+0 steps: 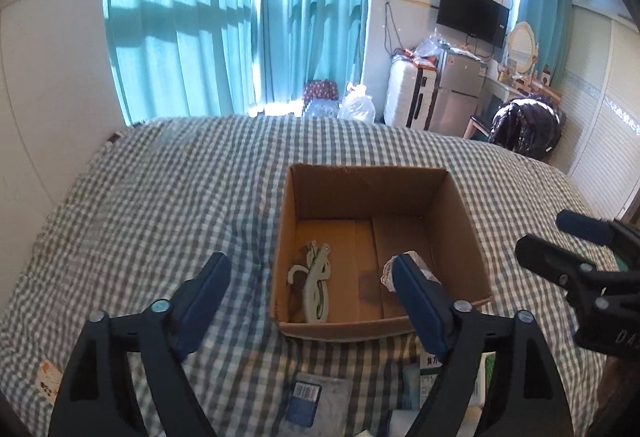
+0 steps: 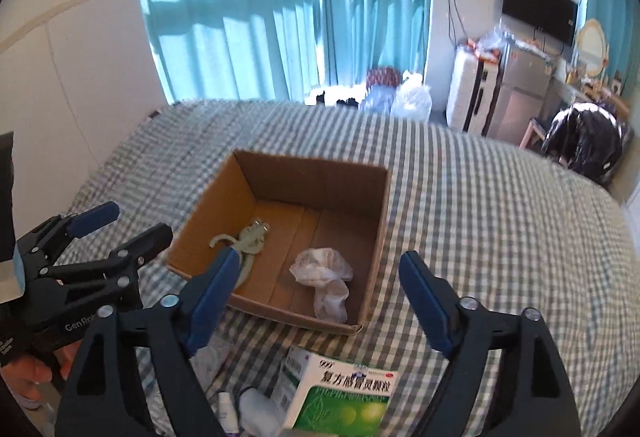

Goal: Organize objects
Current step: 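Carry clip and cloth into the cardboard box and open both tools, then move both tools back toward the foil blister pack and white socks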

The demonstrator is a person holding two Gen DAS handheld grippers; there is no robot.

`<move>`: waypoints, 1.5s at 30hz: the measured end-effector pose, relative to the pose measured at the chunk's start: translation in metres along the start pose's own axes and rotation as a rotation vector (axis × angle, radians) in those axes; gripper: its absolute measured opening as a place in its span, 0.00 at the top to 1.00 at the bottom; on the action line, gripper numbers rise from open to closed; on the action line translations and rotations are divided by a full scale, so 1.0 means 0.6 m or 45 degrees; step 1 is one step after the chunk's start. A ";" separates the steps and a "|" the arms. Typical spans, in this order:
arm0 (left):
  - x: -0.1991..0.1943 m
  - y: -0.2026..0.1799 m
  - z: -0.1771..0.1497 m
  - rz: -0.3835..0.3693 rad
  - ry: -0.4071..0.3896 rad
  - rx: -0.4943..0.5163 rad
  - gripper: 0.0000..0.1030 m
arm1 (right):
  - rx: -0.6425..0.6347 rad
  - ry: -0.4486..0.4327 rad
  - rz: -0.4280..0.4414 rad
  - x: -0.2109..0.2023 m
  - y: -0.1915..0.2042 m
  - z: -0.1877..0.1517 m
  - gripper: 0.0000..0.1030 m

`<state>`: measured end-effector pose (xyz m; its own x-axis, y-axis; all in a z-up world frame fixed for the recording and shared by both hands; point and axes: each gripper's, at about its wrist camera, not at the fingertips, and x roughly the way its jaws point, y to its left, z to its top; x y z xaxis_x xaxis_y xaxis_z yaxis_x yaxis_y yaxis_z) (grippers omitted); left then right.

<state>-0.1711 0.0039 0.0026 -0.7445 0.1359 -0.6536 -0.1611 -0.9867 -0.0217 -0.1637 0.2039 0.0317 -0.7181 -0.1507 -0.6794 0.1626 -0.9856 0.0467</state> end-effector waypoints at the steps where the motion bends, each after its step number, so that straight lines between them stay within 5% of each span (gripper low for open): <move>1: -0.018 0.001 0.003 0.008 -0.018 0.014 0.08 | -0.006 -0.023 -0.007 -0.017 0.004 0.002 0.12; 10: -0.176 0.037 -0.017 0.066 -0.173 0.024 0.00 | -0.143 -0.216 -0.083 -0.189 0.079 -0.026 0.00; 18: -0.246 0.052 -0.083 0.098 -0.188 -0.031 0.00 | -0.163 -0.185 -0.043 -0.244 0.088 -0.115 0.00; 29: -0.214 0.044 -0.180 0.150 -0.127 -0.070 0.00 | -0.155 -0.067 -0.002 -0.173 0.078 -0.205 0.00; 45: -0.068 0.051 -0.327 0.186 0.133 -0.086 0.00 | -0.149 0.226 0.034 -0.024 0.053 -0.333 0.00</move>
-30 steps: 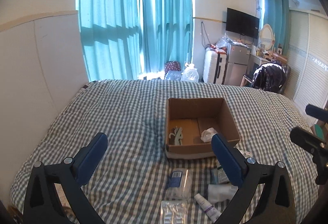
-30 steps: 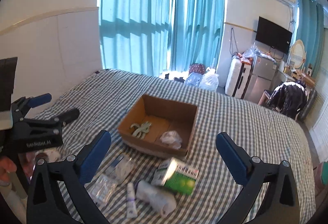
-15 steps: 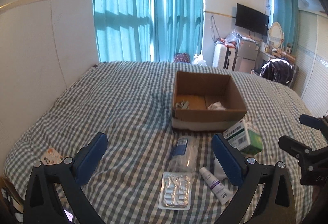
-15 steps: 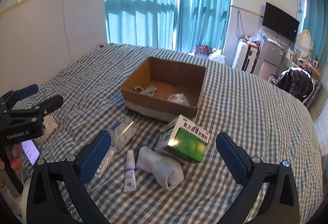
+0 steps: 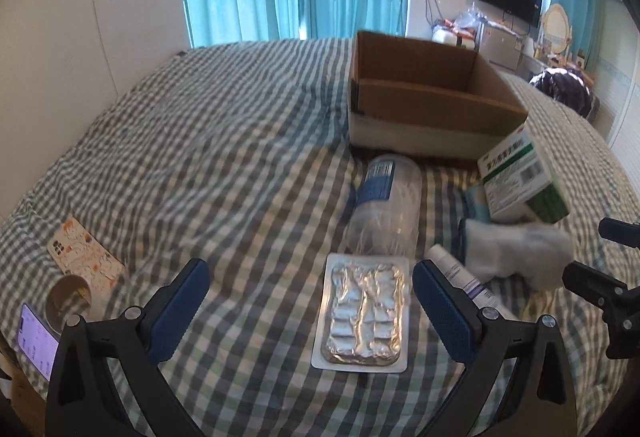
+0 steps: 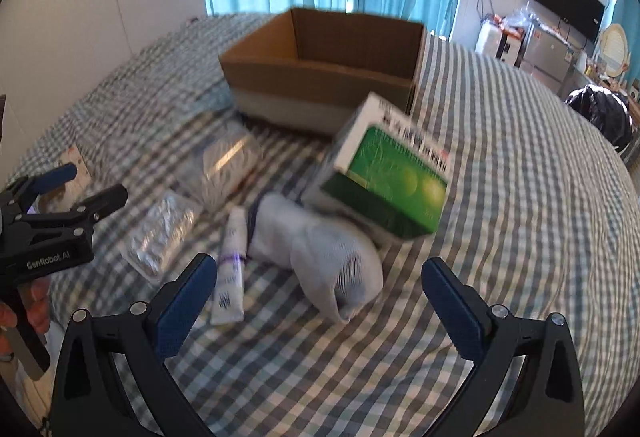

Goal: Organize objects
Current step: 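Move both tools back toward the foil blister pack and white socks, then grasp the foil blister pack with left tool while right tool grasps white socks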

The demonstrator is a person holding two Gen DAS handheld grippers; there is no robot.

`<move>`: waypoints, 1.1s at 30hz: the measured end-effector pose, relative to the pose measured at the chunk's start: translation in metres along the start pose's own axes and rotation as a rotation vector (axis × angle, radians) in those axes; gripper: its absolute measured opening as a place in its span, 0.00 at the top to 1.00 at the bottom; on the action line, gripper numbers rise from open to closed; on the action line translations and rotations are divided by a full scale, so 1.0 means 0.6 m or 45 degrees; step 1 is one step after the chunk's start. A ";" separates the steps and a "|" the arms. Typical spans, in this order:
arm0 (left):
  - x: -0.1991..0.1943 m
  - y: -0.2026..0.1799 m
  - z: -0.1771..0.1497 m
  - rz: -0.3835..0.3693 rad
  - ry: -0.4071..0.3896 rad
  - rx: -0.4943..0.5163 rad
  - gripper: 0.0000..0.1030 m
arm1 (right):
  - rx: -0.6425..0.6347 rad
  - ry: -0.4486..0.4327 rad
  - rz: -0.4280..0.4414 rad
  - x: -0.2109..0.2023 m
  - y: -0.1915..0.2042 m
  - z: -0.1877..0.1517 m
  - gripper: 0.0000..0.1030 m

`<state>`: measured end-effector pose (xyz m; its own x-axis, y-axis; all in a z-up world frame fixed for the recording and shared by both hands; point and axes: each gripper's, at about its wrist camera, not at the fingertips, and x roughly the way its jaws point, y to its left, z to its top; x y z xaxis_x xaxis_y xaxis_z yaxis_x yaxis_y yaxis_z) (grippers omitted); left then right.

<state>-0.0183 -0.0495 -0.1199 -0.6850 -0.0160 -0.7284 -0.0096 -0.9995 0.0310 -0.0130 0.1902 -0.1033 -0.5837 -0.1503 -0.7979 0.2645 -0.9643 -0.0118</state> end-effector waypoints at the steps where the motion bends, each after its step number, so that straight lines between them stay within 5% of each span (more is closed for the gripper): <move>1: 0.005 -0.001 -0.004 0.001 0.013 0.003 0.00 | -0.001 0.014 0.001 0.005 -0.001 -0.005 0.00; 12: 0.042 -0.002 -0.046 0.010 0.114 0.023 0.00 | 0.037 0.120 -0.003 0.044 -0.009 -0.030 0.01; 14: 0.049 0.000 -0.052 0.013 0.130 0.023 0.00 | 0.056 0.134 -0.011 0.050 -0.014 -0.033 0.03; 18: 0.063 0.002 -0.064 -0.013 0.175 0.028 0.00 | 0.049 0.178 0.000 0.059 -0.014 -0.033 0.23; 33: 0.099 -0.036 -0.053 -0.058 0.197 0.051 0.00 | 0.047 0.180 -0.047 0.095 -0.019 -0.005 0.28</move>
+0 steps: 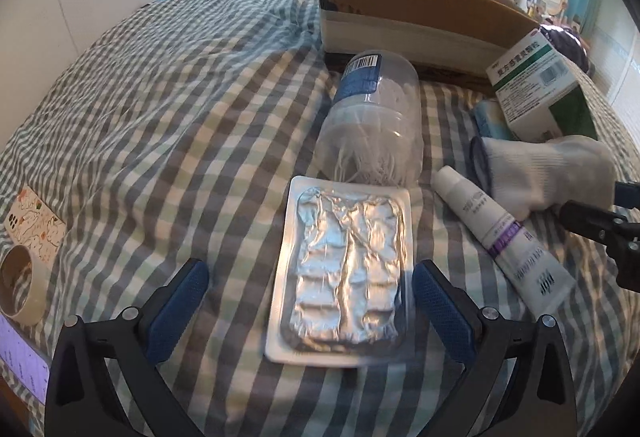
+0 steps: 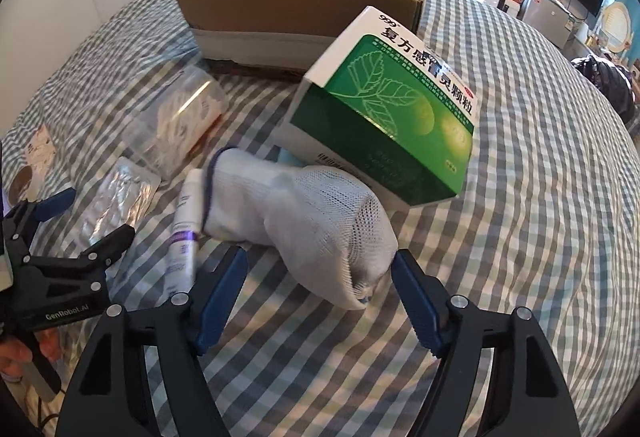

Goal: Organize objects
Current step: 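Grasp the foil blister pack with left tool while right tool grasps white socks, then carry blister pack and socks into the box and open both tools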

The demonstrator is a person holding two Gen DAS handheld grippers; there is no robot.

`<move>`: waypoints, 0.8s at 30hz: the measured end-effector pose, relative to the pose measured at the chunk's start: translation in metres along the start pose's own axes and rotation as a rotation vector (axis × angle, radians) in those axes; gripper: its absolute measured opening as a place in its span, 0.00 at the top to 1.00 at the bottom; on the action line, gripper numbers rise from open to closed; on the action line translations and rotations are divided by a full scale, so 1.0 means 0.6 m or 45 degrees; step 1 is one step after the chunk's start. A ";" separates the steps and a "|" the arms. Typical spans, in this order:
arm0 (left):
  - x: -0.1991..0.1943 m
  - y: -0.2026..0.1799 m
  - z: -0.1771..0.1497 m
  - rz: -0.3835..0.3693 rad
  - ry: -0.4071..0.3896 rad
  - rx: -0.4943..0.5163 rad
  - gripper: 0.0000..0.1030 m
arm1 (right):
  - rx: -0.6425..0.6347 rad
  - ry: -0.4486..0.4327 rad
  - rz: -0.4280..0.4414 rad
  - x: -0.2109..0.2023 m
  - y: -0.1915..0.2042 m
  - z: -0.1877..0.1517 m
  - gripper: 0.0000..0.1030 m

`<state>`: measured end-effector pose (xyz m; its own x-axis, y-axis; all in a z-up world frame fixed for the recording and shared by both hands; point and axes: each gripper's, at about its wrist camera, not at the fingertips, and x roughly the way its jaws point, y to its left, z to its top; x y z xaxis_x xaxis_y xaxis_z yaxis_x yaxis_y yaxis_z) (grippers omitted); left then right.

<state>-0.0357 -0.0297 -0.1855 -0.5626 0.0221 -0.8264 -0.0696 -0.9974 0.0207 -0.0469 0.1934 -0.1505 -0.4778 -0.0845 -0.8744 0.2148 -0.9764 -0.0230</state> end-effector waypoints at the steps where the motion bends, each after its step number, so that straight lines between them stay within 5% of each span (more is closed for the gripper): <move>1: 0.004 -0.001 0.001 0.008 -0.013 -0.006 0.00 | 0.004 0.002 -0.008 0.002 -0.001 0.002 0.31; 9: 0.015 -0.007 -0.010 0.055 -0.068 0.045 0.08 | -0.019 -0.009 -0.106 0.007 0.007 0.008 0.61; 12: 0.006 0.000 -0.012 0.073 -0.055 0.065 0.29 | -0.028 -0.022 -0.112 -0.001 0.013 0.006 0.64; 14: -0.001 0.011 -0.015 0.101 -0.044 0.069 0.57 | -0.035 -0.026 -0.105 -0.009 0.019 0.006 0.64; 17: -0.014 0.042 -0.018 0.031 -0.030 0.031 0.76 | -0.049 -0.041 -0.092 -0.026 0.022 0.001 0.65; 24: -0.055 0.079 -0.022 -0.108 -0.005 -0.076 0.93 | -0.144 -0.102 -0.099 -0.073 0.060 -0.001 0.66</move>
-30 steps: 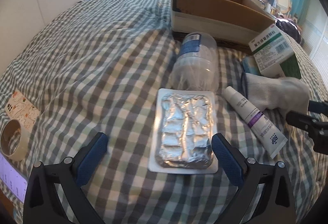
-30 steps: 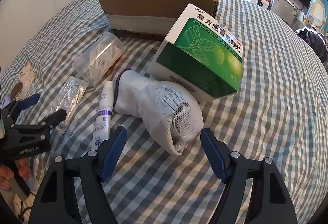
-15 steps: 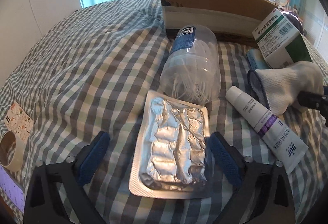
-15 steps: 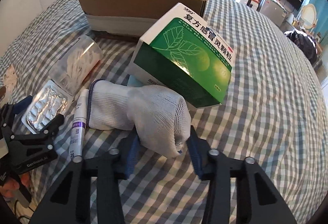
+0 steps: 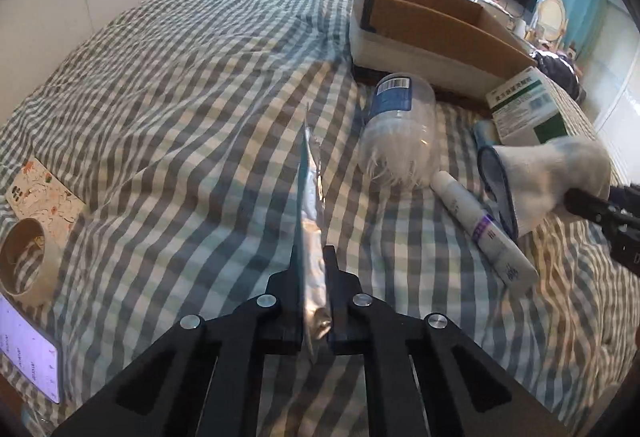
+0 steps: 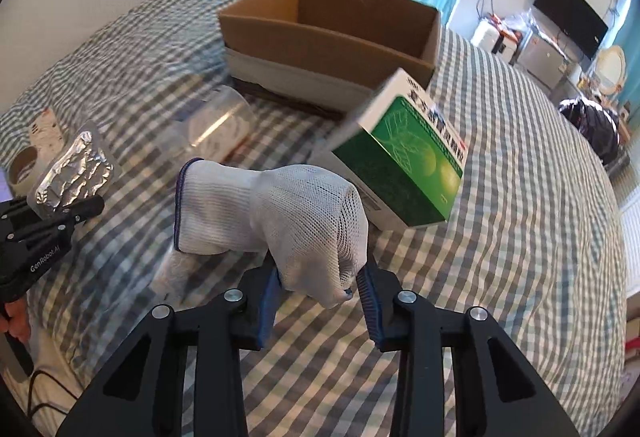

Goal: Organize objects
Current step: 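Carry blister pack and socks into the box and open both tools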

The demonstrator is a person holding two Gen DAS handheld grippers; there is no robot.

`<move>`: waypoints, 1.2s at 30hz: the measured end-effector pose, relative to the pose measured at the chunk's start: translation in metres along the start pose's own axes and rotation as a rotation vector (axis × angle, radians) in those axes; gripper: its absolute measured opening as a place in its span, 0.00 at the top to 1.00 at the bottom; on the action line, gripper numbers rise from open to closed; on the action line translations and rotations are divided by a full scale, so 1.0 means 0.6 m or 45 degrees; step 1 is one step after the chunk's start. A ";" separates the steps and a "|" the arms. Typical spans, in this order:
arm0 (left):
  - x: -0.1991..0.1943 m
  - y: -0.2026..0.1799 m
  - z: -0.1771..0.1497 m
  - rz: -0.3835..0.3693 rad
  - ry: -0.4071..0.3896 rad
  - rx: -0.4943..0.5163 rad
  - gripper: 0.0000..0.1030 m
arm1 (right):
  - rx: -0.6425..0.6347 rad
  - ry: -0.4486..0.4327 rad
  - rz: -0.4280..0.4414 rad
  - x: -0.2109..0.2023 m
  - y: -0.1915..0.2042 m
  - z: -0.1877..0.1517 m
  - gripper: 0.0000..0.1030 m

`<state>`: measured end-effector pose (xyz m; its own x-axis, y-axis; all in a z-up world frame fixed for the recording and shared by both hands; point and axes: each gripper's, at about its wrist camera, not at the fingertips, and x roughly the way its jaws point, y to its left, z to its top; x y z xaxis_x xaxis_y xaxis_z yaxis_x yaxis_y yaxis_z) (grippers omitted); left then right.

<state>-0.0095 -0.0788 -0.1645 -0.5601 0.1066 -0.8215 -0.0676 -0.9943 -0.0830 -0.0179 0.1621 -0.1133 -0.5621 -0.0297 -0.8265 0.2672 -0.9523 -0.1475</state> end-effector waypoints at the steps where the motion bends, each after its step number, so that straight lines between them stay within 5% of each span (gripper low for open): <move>1: -0.008 -0.006 -0.005 0.001 -0.002 0.003 0.93 | -0.003 -0.007 -0.005 -0.005 0.001 0.001 0.66; 9: -0.069 -0.018 0.006 -0.044 -0.051 0.029 0.94 | 0.041 -0.080 -0.017 -0.057 0.001 0.009 0.67; 20: -0.161 -0.042 0.104 -0.090 -0.200 0.090 0.94 | 0.050 -0.224 -0.027 -0.157 -0.007 0.058 0.67; 36: -0.205 -0.133 0.298 -0.111 -0.375 0.186 0.94 | -0.029 -0.355 -0.021 -0.231 -0.053 0.246 0.67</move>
<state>-0.0828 -0.0109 0.0437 -0.7601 0.2104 -0.6148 -0.2312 -0.9718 -0.0467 -0.0640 0.1516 0.0860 -0.7593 -0.0996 -0.6430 0.2721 -0.9463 -0.1747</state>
